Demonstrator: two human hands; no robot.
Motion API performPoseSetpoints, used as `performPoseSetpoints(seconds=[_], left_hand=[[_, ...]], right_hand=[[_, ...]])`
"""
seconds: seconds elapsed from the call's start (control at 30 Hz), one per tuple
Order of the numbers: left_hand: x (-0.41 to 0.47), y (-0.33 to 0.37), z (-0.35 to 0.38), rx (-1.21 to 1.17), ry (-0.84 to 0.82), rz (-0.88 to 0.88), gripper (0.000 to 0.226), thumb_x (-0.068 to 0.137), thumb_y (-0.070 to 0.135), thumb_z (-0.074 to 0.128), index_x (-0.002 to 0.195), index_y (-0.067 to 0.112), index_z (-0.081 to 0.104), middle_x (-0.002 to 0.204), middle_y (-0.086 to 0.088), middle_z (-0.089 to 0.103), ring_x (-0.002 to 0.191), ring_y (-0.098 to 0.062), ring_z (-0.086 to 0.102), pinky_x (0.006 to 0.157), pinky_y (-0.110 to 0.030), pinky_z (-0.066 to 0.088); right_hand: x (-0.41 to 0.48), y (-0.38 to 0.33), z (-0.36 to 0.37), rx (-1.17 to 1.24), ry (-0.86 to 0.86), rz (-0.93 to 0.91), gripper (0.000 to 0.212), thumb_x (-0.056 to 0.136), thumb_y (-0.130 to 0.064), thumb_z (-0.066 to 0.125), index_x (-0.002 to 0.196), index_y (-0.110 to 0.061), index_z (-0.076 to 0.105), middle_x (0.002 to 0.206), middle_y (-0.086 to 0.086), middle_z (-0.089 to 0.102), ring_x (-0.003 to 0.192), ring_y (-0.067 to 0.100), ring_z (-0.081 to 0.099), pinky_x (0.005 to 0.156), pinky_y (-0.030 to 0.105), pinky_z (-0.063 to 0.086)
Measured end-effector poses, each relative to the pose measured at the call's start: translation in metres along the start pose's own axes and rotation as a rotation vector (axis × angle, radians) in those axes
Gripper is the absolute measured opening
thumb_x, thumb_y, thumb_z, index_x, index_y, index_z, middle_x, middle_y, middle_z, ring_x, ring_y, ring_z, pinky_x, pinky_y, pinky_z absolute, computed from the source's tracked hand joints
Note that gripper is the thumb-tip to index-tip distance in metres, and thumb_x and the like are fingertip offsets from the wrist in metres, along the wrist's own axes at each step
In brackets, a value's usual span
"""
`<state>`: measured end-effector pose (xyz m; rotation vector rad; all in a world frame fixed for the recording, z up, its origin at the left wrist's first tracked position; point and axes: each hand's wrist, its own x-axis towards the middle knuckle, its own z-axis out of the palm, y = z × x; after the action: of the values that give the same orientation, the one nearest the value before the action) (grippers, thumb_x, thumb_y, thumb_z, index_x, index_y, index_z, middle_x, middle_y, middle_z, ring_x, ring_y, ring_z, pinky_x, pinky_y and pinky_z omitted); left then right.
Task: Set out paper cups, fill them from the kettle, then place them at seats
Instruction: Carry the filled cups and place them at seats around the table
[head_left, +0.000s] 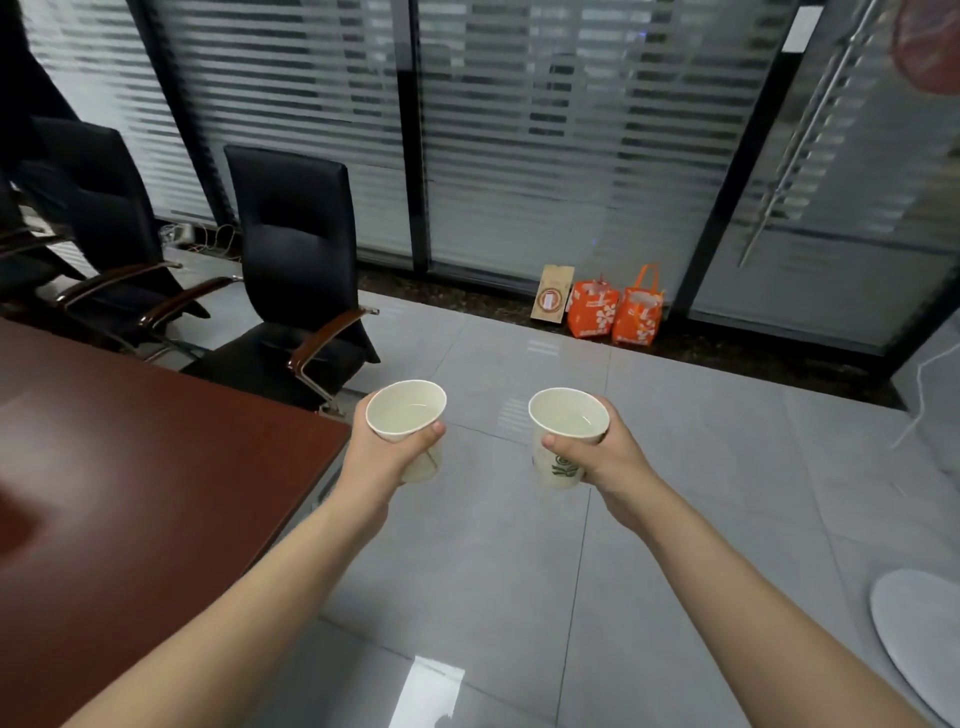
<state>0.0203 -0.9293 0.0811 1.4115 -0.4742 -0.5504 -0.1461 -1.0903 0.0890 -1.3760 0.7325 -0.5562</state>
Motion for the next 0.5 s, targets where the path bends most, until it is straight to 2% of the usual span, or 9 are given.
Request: performPoseSetpoints(seconds=[0.1, 0.2, 0.27, 0.37, 0.43, 0.5], left_hand=[[0.059, 0.006, 0.007, 0.008, 0.004, 0.022, 0.078, 0.05, 0.041, 0.083, 0.118, 0.022, 0.051, 0.111, -0.002, 0.062, 0.098, -0.013, 0.059, 0.077, -0.035, 0.05], [0.111, 0.01, 0.011, 0.046, 0.012, 0.071, 0.09, 0.05, 0.045, 0.082, 0.127, 0.014, 0.047, 0.12, -0.01, 0.059, 0.106, -0.018, 0.059, 0.078, -0.029, 0.05], [0.141, 0.013, 0.014, 0.058, 0.046, 0.073, 0.088, 0.05, 0.043, 0.083, 0.127, 0.017, 0.047, 0.119, -0.005, 0.059, 0.107, -0.015, 0.058, 0.077, -0.024, 0.049], [0.179, 0.018, 0.022, 0.077, 0.103, 0.101, 0.068, 0.056, 0.032, 0.081, 0.116, 0.027, 0.049, 0.111, 0.006, 0.061, 0.1, -0.005, 0.058, 0.073, -0.014, 0.045], [0.203, 0.013, 0.024, 0.093, 0.133, 0.103, 0.069, 0.056, 0.031, 0.081, 0.117, 0.024, 0.05, 0.112, 0.004, 0.062, 0.103, -0.009, 0.059, 0.079, -0.018, 0.046], [0.225, 0.007, 0.022, 0.108, 0.16, 0.101, 0.075, 0.055, 0.033, 0.084, 0.12, 0.018, 0.052, 0.115, -0.001, 0.064, 0.106, -0.013, 0.06, 0.084, -0.025, 0.048]], right_hand=[[0.063, -0.018, -0.001, -0.013, -0.025, -0.014, 0.05, 0.071, -0.009, 0.081, 0.103, -0.032, 0.051, 0.104, -0.005, 0.062, 0.101, 0.017, 0.058, 0.091, 0.043, 0.048], [0.116, -0.031, 0.003, -0.016, -0.04, -0.028, 0.046, 0.075, -0.008, 0.077, 0.102, -0.033, 0.05, 0.106, -0.005, 0.06, 0.102, 0.017, 0.056, 0.091, 0.042, 0.047], [0.146, -0.038, 0.007, -0.01, -0.049, -0.027, 0.048, 0.073, -0.009, 0.079, 0.102, -0.034, 0.05, 0.107, -0.005, 0.061, 0.104, 0.018, 0.056, 0.09, 0.041, 0.047], [0.189, -0.046, 0.016, 0.007, -0.081, -0.027, 0.059, 0.059, -0.018, 0.085, 0.105, -0.032, 0.052, 0.109, -0.003, 0.063, 0.103, 0.016, 0.058, 0.087, 0.039, 0.048], [0.218, -0.046, 0.021, -0.001, -0.113, -0.019, 0.06, 0.056, -0.021, 0.084, 0.106, -0.031, 0.052, 0.11, -0.002, 0.063, 0.101, 0.015, 0.059, 0.083, 0.036, 0.049], [0.247, -0.045, 0.025, -0.006, -0.154, -0.017, 0.056, 0.065, -0.012, 0.085, 0.106, -0.03, 0.052, 0.108, -0.002, 0.063, 0.099, 0.014, 0.059, 0.077, 0.032, 0.05]])
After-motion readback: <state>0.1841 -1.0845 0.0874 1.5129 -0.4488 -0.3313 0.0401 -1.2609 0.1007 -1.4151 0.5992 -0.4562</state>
